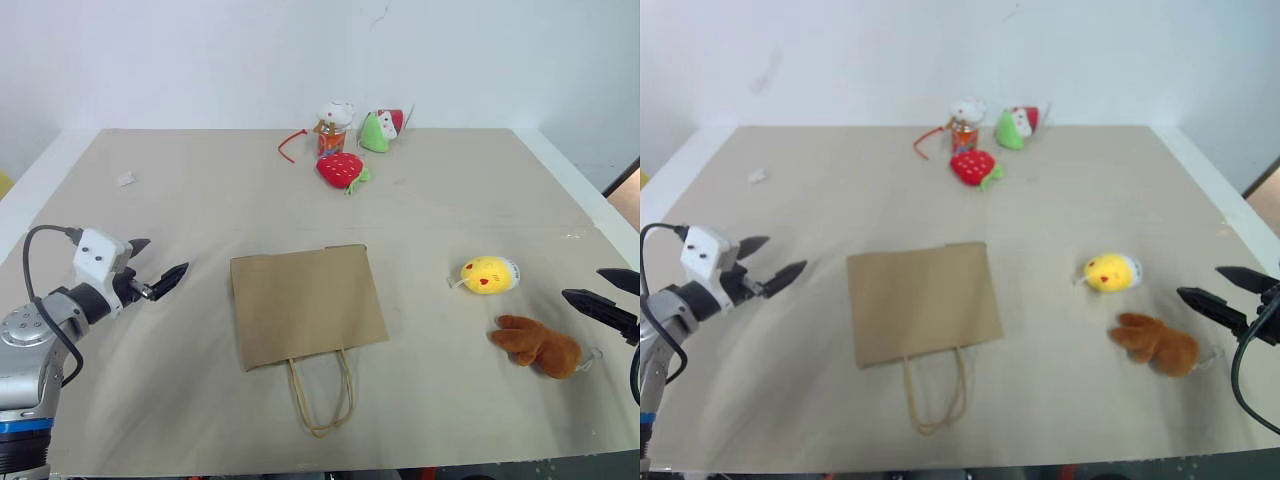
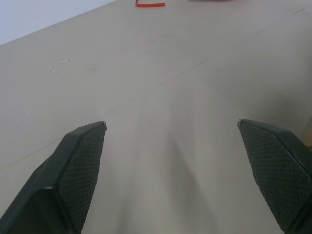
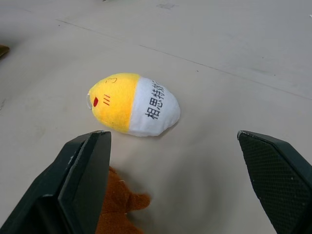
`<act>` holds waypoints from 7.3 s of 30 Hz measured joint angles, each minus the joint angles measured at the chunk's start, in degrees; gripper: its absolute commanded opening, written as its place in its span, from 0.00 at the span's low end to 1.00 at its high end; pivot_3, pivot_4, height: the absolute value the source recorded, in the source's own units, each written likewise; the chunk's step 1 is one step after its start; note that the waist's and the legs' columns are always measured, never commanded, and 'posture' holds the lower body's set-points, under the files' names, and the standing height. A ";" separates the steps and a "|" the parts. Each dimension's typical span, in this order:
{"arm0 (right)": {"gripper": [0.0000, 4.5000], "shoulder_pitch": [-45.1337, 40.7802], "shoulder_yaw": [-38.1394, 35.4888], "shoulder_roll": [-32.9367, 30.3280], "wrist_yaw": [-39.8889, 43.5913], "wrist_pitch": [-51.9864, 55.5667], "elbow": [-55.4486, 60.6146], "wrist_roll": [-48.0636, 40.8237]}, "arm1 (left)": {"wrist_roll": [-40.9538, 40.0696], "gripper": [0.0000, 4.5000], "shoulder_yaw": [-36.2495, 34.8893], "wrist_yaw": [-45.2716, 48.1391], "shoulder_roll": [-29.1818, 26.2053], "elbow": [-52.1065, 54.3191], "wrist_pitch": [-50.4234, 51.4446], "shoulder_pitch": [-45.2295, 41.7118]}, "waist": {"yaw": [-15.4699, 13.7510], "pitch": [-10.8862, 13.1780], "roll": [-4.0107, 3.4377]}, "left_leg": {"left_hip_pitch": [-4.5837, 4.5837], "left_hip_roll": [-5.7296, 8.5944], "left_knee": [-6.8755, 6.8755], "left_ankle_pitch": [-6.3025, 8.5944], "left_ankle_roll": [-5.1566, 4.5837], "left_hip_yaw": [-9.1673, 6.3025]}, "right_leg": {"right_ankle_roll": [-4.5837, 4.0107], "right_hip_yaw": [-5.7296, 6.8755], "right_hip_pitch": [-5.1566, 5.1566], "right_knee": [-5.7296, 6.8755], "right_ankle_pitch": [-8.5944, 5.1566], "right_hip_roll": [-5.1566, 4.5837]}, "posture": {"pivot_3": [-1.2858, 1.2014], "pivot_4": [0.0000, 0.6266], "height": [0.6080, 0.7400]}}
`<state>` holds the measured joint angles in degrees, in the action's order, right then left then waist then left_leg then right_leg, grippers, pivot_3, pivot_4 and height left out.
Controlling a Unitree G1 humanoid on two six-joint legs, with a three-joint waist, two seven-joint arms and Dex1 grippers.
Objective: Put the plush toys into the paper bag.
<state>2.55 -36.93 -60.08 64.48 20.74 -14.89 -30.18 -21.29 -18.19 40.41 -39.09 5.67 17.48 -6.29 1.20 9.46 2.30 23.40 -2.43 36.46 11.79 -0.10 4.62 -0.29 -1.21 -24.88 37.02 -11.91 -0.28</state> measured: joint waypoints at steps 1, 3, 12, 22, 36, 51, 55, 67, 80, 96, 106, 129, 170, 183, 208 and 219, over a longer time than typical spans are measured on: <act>1.00 0.00 0.00 0.00 0.00 0.00 0.00 0.00 | 0.00 0.99 0.00 0.00 0.00 0.00 0.00 0.00 | 0.00 0.00 0.00 | 0.00 -0.01 0.00 0.00 0.00 0.00 | 0.00 0.00 0.00 0.00 0.00 0.00 | 0.52 0.24 1.00; 1.00 0.01 -0.20 0.03 -0.41 -0.25 -0.22 0.14 | 0.66 0.99 0.51 0.11 0.01 -0.57 -0.93 -0.37 | -0.01 0.00 0.00 | -0.02 -0.01 0.00 0.00 0.00 -0.01 | -0.02 0.01 0.01 0.00 -0.01 0.00 | 0.52 0.24 1.00; 1.00 -0.11 -1.47 0.08 -1.37 -1.27 -1.91 0.64 | 1.53 0.99 2.53 0.88 0.37 -1.79 -2.74 -1.48 | 0.06 0.00 -0.01 | -0.02 -0.02 0.00 0.00 0.00 0.09 | 0.04 -0.04 0.00 0.00 0.03 0.01 | 0.52 0.24 1.00; 1.00 -7.78 6.40 4.59 -2.72 4.17 10.67 -4.79 | 1.03 0.99 2.54 2.42 -0.21 -0.15 -2.79 -1.58 | 0.32 0.00 -0.01 | -0.08 -0.19 0.03 -0.01 0.01 0.20 | 0.13 -0.09 -0.03 0.04 0.19 0.05 | 0.52 0.24 1.00; 1.00 -15.67 27.73 6.28 2.84 16.20 41.27 -17.85 | -0.57 0.99 14.89 17.79 -6.30 19.00 -8.38 -4.61 | -0.16 0.01 -0.01 | 0.21 -0.01 0.05 0.21 0.04 0.10 | 0.31 0.04 -0.11 0.05 -0.07 0.00 | 0.52 0.24 1.00; 1.00 -15.95 30.58 8.97 -0.03 16.86 44.58 -17.85 | 7.77 0.99 32.59 33.78 -3.65 12.82 -29.00 -6.10 | -0.08 0.02 0.04 | 0.15 -0.14 0.19 0.21 0.01 0.04 | 0.23 0.10 -0.05 0.11 -0.02 0.13 | 0.52 0.24 1.00; 1.00 -13.79 29.93 8.92 -1.91 17.39 45.70 -17.87 | 9.89 0.99 36.25 33.91 0.07 10.31 -31.54 -9.24 | -0.15 0.02 0.04 | 0.15 -0.12 0.26 0.21 0.01 0.01 | 0.28 0.10 -0.01 0.11 0.01 0.15 | 0.52 0.24 1.00; 1.00 -12.25 29.26 9.16 -5.91 17.52 47.37 -18.04 | 12.01 0.72 41.00 36.56 2.33 5.97 -36.64 -12.92 | -0.05 0.02 0.04 | 0.12 -0.15 0.30 0.20 0.00 -0.02 | 0.32 0.09 0.03 0.14 0.03 0.24 | 0.52 0.24 1.00; 1.00 -12.24 29.25 9.38 -7.20 17.49 47.37 -18.03 | 12.34 0.01 41.97 37.08 4.49 1.25 -38.50 -17.08 | -0.04 0.02 0.04 | 0.13 -0.14 0.36 0.20 0.00 -0.06 | 0.35 0.09 0.06 0.15 0.05 0.25 | 0.52 0.24 1.00; 1.00 -14.26 28.34 11.45 -11.02 17.88 45.52 -17.13 | 5.06 0.01 31.74 26.84 10.14 -4.22 -24.71 -27.88 | 0.02 0.00 0.01 | 0.38 -0.18 0.80 0.22 -0.04 -0.13 | 0.48 0.09 0.02 0.24 0.15 0.31 | 0.52 0.24 1.00; 0.40 -12.19 30.50 14.06 -13.55 16.79 39.89 -11.14 | 3.81 0.00 28.05 18.82 11.92 -0.51 -19.46 -25.50 | -0.02 0.00 0.01 | 0.40 -0.17 0.94 0.22 -0.05 -0.12 | 0.51 0.06 0.04 0.27 0.22 0.31 | 0.52 0.24 1.00; 0.01 -24.30 43.05 34.82 -30.45 14.33 33.81 1.75 | 5.02 0.00 27.15 10.91 16.33 0.90 -19.42 -24.49 | 0.14 0.00 0.00 | 0.58 -0.26 1.01 0.20 -0.04 -0.08 | 0.39 0.02 -0.15 0.30 0.38 0.45 | 0.52 0.24 1.00; 0.01 -25.27 54.96 41.63 -33.83 8.53 20.19 21.98 | 12.07 0.00 27.45 3.00 18.95 6.23 -23.57 -30.15 | 0.16 -0.03 0.00 | 0.58 -0.36 1.03 0.17 -0.02 -0.09 | 0.26 -0.02 -0.20 0.30 0.51 0.77 | 0.52 0.24 1.00; 0.01 -25.48 54.34 42.68 -33.36 8.43 19.51 22.46 | 15.06 0.00 26.65 1.19 17.73 6.14 -26.39 -30.19 | 0.15 -0.03 0.00 | 0.59 -0.42 1.03 0.17 -0.02 -0.07 | 0.24 -0.04 -0.23 0.30 0.52 0.81 | 0.52 0.24 1.00; 0.44 -16.54 33.48 30.35 -23.77 18.36 36.84 5.87 | 12.33 0.00 27.29 4.04 15.54 4.65 -23.43 -26.27 | -0.09 -0.01 -0.03 | 0.74 -0.33 1.02 0.17 -0.03 -0.07 | 0.29 -0.05 -0.28 0.27 0.48 0.57 | 0.52 0.24 1.00; 0.99 -6.96 11.46 7.99 -14.00 22.17 31.86 -0.93 | 12.32 0.00 27.86 5.16 15.53 5.12 -24.10 -24.38 | -0.43 -0.04 -0.14 | 0.72 -0.21 0.99 0.17 -0.05 -0.14 | 0.23 0.05 -0.18 0.24 0.39 0.51 | 0.52 0.24 1.00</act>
<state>-4.41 -25.47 -52.09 50.47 42.91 16.98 -31.11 -8.97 9.67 45.57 -23.55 10.78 -6.62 -30.67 0.77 9.42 2.16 24.12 -2.64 37.45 11.95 -0.15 4.48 -0.07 -1.16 -25.06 37.25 -11.53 0.23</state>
